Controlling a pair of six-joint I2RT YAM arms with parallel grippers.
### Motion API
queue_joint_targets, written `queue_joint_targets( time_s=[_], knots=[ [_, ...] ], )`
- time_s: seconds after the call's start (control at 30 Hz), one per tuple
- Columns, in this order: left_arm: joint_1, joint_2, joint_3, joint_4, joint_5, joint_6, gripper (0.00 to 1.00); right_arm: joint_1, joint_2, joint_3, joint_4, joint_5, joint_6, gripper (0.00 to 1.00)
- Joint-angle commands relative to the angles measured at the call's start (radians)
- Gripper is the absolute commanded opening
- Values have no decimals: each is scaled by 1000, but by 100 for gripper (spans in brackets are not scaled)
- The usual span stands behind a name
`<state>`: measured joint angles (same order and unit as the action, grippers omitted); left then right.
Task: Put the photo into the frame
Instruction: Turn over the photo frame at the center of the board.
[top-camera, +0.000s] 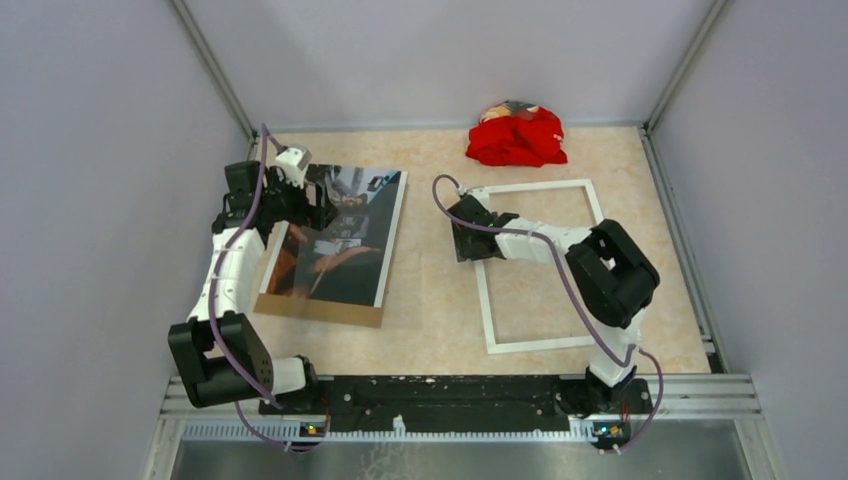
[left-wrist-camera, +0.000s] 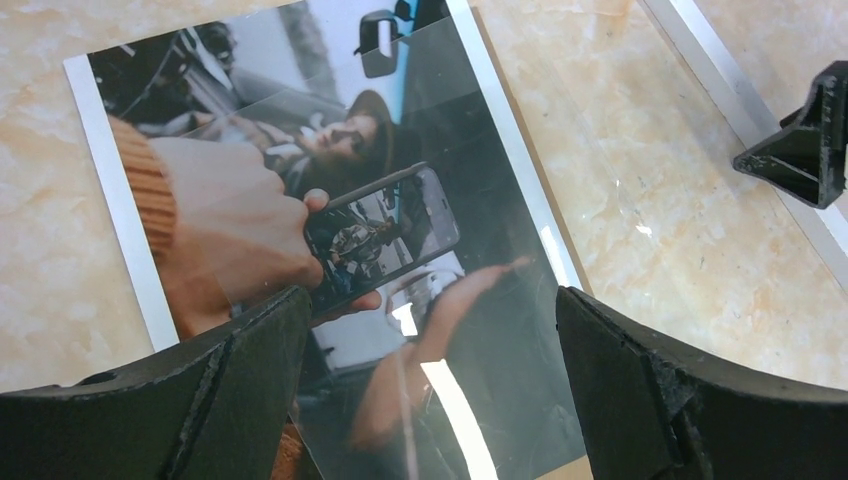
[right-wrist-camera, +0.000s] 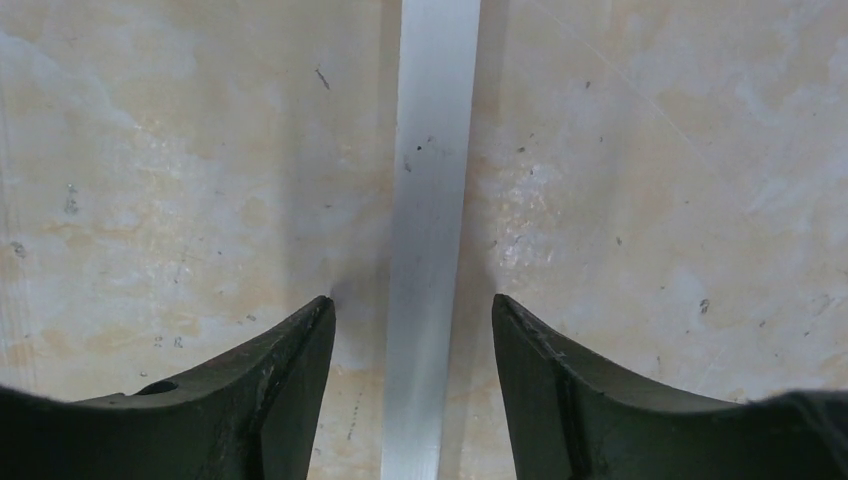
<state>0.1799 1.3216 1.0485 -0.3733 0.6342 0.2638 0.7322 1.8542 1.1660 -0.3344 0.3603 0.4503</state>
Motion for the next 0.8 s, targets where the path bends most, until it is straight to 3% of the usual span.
queue_joint_targets(
  time_s=[0.0, 0.2, 0.37, 0.47, 0.63, 0.7, 0.77],
  knots=[
    [-1, -46, 27, -32, 43, 53, 99, 8, 39, 65, -22, 25, 25, 54],
    [-2, -60, 4, -45, 154, 102, 99, 8, 53, 54, -17, -5, 64, 0],
    [-24, -32, 43, -43, 207, 143, 99, 8, -67, 79, -55, -85, 54, 0],
    [-49, -32, 75, -53, 266, 191, 99, 9, -171, 123, -104, -220, 22, 0],
    [-120, -96, 92, -34, 311, 453, 99, 8, -302, 219, -215, -506, 0, 0],
    [-154, -118, 75, 41, 240, 523, 99, 8, -339, 258, -248, -569, 5, 0],
    [-175, -120, 107, 18, 209, 623, 99, 6, -369, 294, -274, -633, 4, 0]
  ],
)
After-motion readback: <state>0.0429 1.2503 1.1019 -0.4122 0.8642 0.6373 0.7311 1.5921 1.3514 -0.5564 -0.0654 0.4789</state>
